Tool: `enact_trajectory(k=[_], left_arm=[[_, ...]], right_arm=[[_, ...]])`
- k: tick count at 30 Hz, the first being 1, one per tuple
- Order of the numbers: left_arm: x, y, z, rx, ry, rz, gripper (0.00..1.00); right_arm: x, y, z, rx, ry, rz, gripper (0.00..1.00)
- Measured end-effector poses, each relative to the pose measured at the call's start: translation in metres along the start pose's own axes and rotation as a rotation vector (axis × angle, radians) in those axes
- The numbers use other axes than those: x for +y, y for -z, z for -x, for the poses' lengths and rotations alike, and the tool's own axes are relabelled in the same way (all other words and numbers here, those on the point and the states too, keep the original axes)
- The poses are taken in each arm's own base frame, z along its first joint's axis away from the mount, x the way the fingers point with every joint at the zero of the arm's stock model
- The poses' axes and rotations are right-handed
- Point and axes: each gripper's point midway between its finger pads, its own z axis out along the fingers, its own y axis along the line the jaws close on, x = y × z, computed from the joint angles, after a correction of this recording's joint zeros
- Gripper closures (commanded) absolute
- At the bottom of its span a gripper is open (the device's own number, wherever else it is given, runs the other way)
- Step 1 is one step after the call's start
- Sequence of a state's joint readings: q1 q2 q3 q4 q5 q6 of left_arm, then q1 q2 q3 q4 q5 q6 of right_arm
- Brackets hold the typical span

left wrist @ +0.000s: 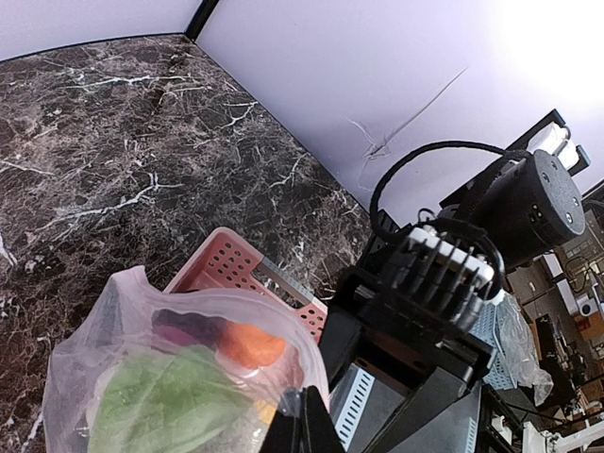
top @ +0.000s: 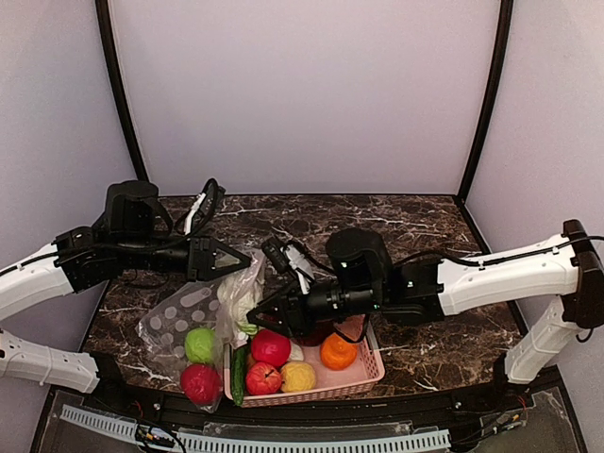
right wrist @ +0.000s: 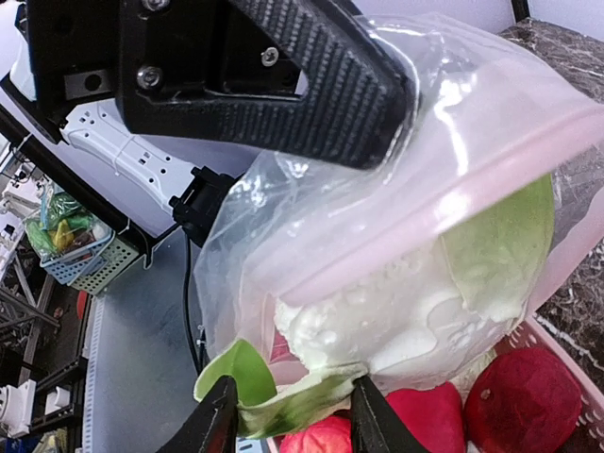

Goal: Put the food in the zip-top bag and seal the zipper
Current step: Adjust the fake vegetable in the zipper food storage bag, then pick up the fake vegetable from the zipper food storage bag.

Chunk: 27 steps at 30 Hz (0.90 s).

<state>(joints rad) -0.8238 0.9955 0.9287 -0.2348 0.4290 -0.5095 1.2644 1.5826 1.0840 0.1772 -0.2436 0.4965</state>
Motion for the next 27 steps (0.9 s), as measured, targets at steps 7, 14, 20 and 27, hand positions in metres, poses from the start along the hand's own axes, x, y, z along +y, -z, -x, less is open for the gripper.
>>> enact_trajectory(k=[7,14,20,27], left_arm=[[-0.002,0.000,-0.001,0.005,-0.001,-0.013,0.99],[-0.003,-0.001,-0.004,0.017,0.001,-0.024,0.99],[-0.003,-0.002,-0.009,0.033,0.005,-0.034,0.99],[-0.004,-0.002,-0.009,0.035,0.005,-0.038,0.99]], right_arm=[[0.013,0.018,-0.003,-0.011,-0.021,-0.050,0.38],[-0.002,0.041,-0.005,-0.036,-0.084,-0.193,0.08],[-0.021,0.050,-0.009,-0.044,-0.106,-0.296,0.02],[-0.038,0.028,-0.021,0.012,-0.080,-0.364,0.02]])
